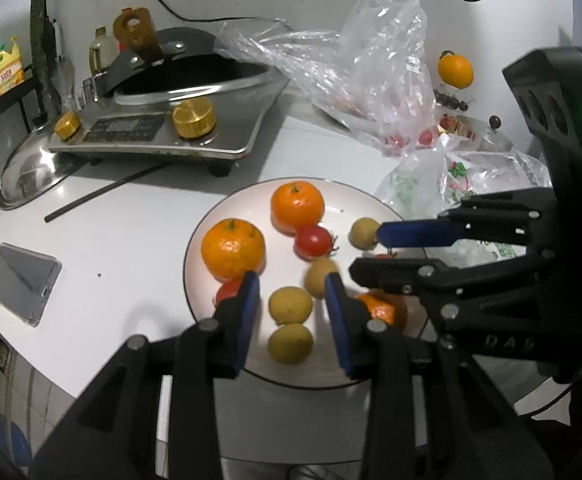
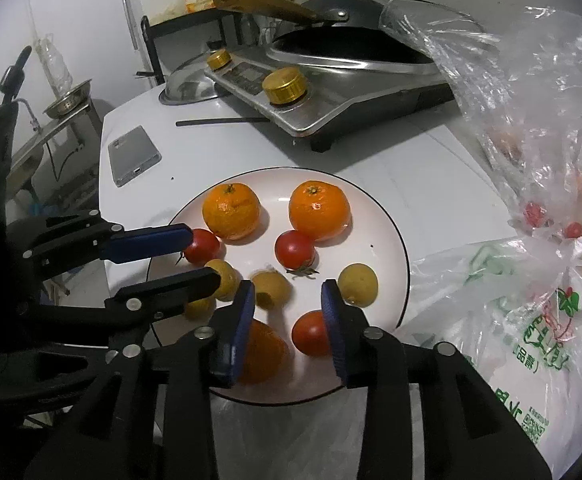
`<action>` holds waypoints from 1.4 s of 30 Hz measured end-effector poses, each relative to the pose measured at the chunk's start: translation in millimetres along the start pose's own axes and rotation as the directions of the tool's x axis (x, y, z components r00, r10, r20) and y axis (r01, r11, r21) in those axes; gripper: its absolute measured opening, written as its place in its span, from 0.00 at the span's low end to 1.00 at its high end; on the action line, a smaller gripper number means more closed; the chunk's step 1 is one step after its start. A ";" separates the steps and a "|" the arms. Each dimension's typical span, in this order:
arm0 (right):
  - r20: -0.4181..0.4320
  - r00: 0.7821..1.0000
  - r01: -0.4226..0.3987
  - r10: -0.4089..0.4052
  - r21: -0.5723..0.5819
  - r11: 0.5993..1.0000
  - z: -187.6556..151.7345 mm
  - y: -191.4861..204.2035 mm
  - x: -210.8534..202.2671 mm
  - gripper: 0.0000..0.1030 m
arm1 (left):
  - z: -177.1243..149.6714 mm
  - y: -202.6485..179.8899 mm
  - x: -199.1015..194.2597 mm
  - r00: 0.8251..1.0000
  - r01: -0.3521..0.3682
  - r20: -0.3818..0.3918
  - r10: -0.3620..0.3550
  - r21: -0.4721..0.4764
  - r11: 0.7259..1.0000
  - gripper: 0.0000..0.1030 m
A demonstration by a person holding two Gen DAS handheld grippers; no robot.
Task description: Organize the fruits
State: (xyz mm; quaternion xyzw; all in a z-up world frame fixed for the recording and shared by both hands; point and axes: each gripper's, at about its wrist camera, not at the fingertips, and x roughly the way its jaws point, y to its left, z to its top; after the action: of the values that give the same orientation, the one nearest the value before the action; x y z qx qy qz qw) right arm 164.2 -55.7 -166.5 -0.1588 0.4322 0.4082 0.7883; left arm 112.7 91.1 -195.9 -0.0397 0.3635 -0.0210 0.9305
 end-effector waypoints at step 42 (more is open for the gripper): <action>0.258 0.952 0.154 -0.166 0.066 0.986 -57.6 -3.9 -176.4 0.46 | 13.0 -81.8 -137.1 0.965 -0.081 0.257 0.061 0.065 0.995 0.80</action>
State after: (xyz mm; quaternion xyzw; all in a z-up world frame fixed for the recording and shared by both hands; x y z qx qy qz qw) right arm 83.8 -182.2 -57.0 -0.1201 0.3185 0.3506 0.8724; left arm 19.9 19.7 -86.5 0.0060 0.2413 0.0040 0.9704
